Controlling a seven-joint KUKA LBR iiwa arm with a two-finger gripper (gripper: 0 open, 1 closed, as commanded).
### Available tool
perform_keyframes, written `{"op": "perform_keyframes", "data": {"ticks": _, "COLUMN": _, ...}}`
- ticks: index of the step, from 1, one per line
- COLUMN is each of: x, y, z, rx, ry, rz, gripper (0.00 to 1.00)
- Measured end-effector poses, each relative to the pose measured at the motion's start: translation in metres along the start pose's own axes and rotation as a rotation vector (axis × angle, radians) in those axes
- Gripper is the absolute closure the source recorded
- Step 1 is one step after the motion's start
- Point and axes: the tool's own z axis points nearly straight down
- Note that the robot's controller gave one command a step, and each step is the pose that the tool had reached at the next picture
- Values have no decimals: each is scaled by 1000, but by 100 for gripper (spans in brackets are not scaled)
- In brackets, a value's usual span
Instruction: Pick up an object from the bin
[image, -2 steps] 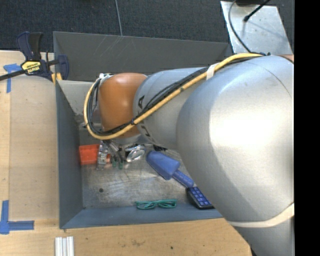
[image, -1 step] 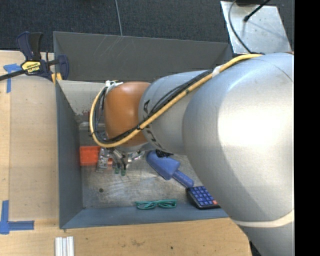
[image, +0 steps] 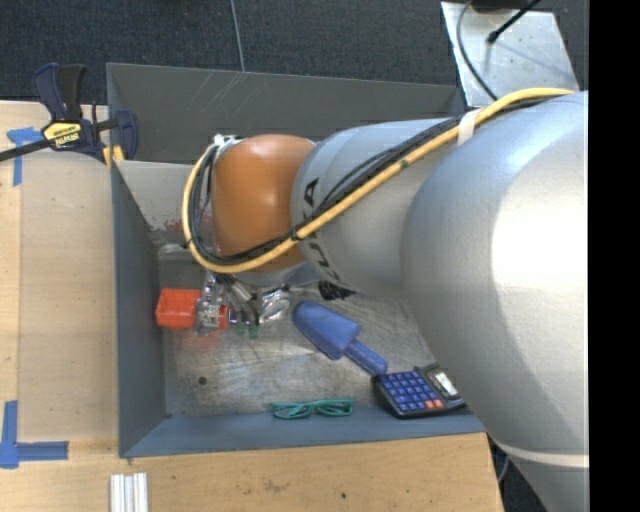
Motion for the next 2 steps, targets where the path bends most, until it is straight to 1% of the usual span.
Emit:
{"op": "perform_keyframes", "data": {"ticks": 1, "x": -10, "y": 2, "z": -42, "rx": -7, "ry": -10, "rz": -17, "gripper": 100}}
{"op": "perform_keyframes", "data": {"ticks": 2, "x": -4, "y": 3, "z": 18, "rx": -7, "ry": -10, "rz": -21, "gripper": 100}}
